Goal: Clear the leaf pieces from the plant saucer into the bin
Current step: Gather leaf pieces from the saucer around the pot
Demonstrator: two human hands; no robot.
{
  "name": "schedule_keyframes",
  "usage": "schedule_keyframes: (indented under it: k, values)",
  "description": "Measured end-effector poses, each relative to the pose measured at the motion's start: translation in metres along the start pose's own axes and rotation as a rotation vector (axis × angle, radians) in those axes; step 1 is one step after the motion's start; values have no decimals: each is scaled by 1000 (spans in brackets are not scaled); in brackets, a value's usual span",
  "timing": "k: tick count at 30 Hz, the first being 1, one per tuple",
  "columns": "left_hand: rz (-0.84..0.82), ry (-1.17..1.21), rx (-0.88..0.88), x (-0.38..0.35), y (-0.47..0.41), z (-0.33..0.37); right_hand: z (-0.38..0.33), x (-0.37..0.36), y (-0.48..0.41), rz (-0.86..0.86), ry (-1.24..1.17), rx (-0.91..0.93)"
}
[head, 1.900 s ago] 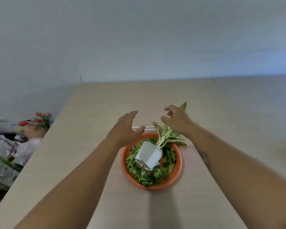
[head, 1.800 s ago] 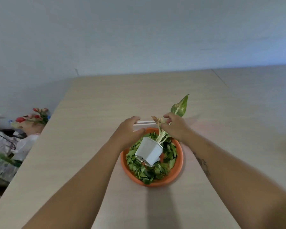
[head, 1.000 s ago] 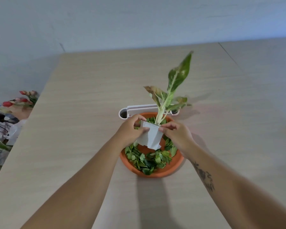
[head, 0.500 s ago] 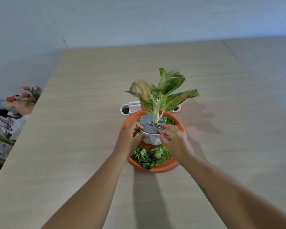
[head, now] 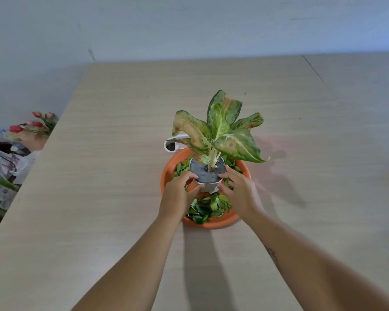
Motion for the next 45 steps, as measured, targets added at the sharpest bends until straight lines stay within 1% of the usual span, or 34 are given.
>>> schedule_keyframes:
  k: [2, 5, 7, 8, 9, 10, 12, 15, 17, 18, 20, 22, 24, 26, 28, 30, 32, 35, 36, 39, 43, 45]
  values:
    - [-1, -16, -14, 1, 2, 2, 2, 1, 0, -10, 8, -17]
    - [-34, -46, 28, -1, 3, -6, 3, 8, -1, 38, 34, -21]
    - [-42, -147, 68, 0, 2, -16, 12, 12, -1, 26, 67, -96]
    - [-63, -224, 88, -2, 0, -22, 18, 10, -3, -23, 159, -115]
    - [-104, -311, 111, -6, -2, -27, 24, 4, -5, -111, 279, -132]
    - [-164, -400, 133, -12, -3, -33, 29, -5, -5, -215, 382, -137]
    - [-299, -548, 161, -27, -4, -41, 34, -23, -4, -374, 494, -123]
    - [-489, -682, 172, -52, 1, -48, 41, -39, 0, -473, 614, -111]
    - [-528, -733, 150, -58, 2, -47, 42, -44, 5, -498, 685, -80]
    - [-513, -738, 123, -58, 0, -44, 41, -45, 8, -498, 693, -55]
    - [-478, -701, 59, -57, -5, -38, 38, -46, 11, -464, 619, -17]
    - [-451, -593, -1, -53, -9, -32, 32, -42, 8, -388, 513, 24]
    - [-426, -510, -7, -48, -14, -31, 30, -34, 3, -310, 472, 26]
    - [-413, -562, 5, -46, -16, -33, 32, -35, 4, -342, 561, 4]
    - [-468, -653, 29, -50, -12, -37, 38, -42, 9, -444, 672, -20]
    - [-530, -646, 29, -56, -5, -38, 37, -49, 13, -488, 670, -2]
    - [-503, -563, -23, -56, -2, -34, 30, -49, 13, -472, 602, 55]
    - [-384, -503, -72, -46, -1, -28, 23, -42, 10, -416, 595, 98]
    - [-379, -519, -60, -45, 0, -30, 24, -41, 11, -425, 621, 79]
    - [-445, -539, -47, -49, 5, -37, 30, -47, 17, -503, 684, 32]
    - [-399, -463, -37, -41, -3, -32, 26, -45, 13, -452, 606, 53]
    - [-443, -499, -4, -44, -1, -35, 30, -45, 12, -460, 600, 18]
Point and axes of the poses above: each hand's wrist, its own y-axis away from the middle knuckle, its own x-axis out of the back of the hand, z = x × y, the point moved 10 cm from there along -y, towards the middle knuckle, and after that the axes turned 4 degrees about x, right-handed, at the moved point
